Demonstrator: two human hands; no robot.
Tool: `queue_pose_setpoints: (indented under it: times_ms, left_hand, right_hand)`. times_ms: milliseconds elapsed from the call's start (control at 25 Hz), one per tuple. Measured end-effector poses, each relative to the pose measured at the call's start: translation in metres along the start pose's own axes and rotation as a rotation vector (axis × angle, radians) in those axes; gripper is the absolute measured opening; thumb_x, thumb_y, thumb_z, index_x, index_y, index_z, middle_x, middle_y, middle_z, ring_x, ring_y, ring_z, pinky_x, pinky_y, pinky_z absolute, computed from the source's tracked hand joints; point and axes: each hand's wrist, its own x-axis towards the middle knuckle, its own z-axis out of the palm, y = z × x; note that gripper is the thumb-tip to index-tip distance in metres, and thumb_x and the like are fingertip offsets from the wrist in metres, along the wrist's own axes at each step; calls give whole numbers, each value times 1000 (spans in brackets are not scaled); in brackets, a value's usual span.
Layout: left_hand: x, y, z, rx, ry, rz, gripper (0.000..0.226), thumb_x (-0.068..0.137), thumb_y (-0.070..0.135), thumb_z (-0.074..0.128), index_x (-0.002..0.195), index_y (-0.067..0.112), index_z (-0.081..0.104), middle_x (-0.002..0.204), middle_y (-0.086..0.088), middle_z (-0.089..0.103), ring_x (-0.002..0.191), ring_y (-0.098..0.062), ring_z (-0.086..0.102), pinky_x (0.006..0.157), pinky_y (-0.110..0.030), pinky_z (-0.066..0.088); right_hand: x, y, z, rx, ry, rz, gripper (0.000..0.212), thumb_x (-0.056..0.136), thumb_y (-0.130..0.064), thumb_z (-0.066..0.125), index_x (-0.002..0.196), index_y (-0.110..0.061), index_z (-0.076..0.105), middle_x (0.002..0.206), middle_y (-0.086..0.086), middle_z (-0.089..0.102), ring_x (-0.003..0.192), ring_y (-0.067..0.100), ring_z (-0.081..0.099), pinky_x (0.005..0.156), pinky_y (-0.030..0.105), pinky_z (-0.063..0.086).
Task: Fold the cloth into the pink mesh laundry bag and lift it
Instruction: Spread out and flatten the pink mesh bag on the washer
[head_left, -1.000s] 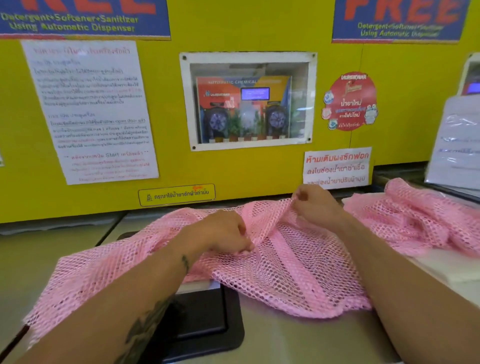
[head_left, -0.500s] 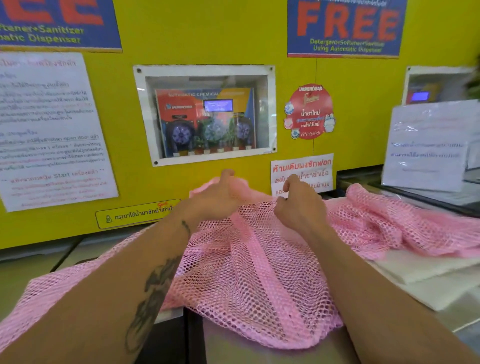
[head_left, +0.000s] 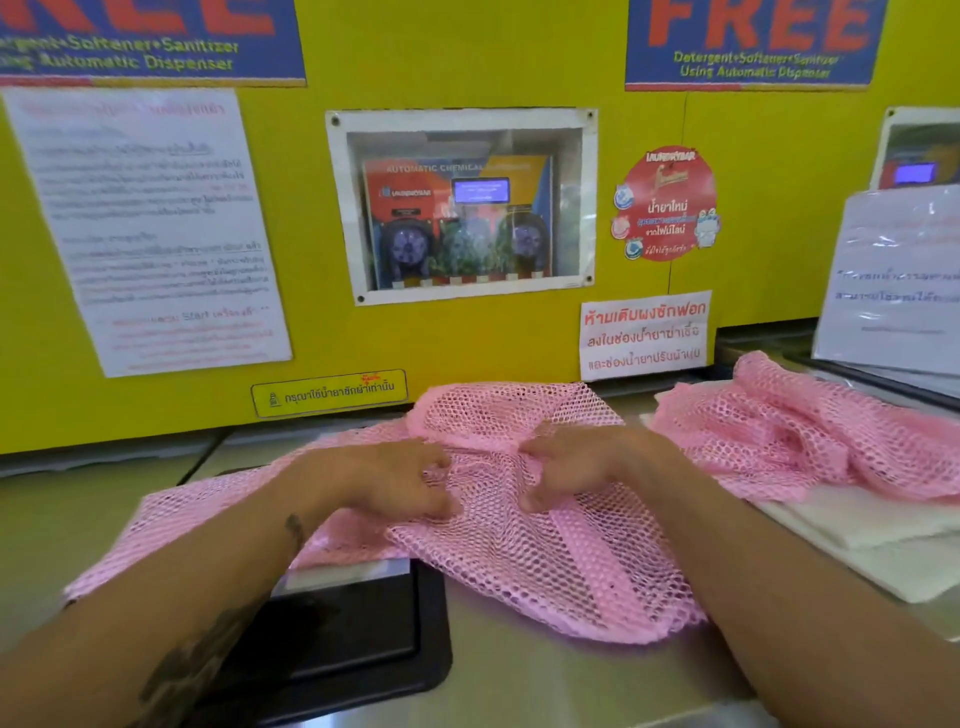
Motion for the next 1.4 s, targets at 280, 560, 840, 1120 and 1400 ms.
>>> queue_pose_setpoints:
  times_ms: [280,560,840,1120,1400]
  left_hand:
    - [-58,2,21,55,-23,80,76,80,75,42,147,44,25,159,5,23,146,-24,23,118,-46,21]
    - [-75,6,18,-81,201,151,35,82,61,53,110,40,59,110,9,59,97,-9,56,90,-34,46]
    - [-43,-5,32,20,201,-45,58,86,65,43,141,48,34,160,-3,19,146,-32,19,116,-58,19]
    - [-36,-11,9,44,69,-4,55,75,74,52,117,38,52,142,-4,39,136,-27,27,112,-47,25]
    - [7,-4,2,-48,371,-52,67,85,14,50,147,31,31,125,-7,62,97,-26,64,84,-47,55]
  right_hand:
    - [-69,-4,-3,-14,-98,-28,74,88,-49,64,151,-28,32,158,-3,34,141,23,37,114,46,29]
    - [-20,-45,8,-55,339,-127,40,85,-29,67,124,-33,57,116,-4,52,102,16,52,87,36,46]
    - [21,19,-22,373,666,293,18,87,-22,53,91,-5,59,89,12,64,80,30,62,71,38,52]
    - [4,27,-36,661,703,133,11,86,-10,55,78,-3,60,73,17,69,67,29,68,60,35,54]
    - [12,-7,-8,-59,275,98,38,83,-13,59,121,-16,58,115,4,59,99,25,59,84,39,52]
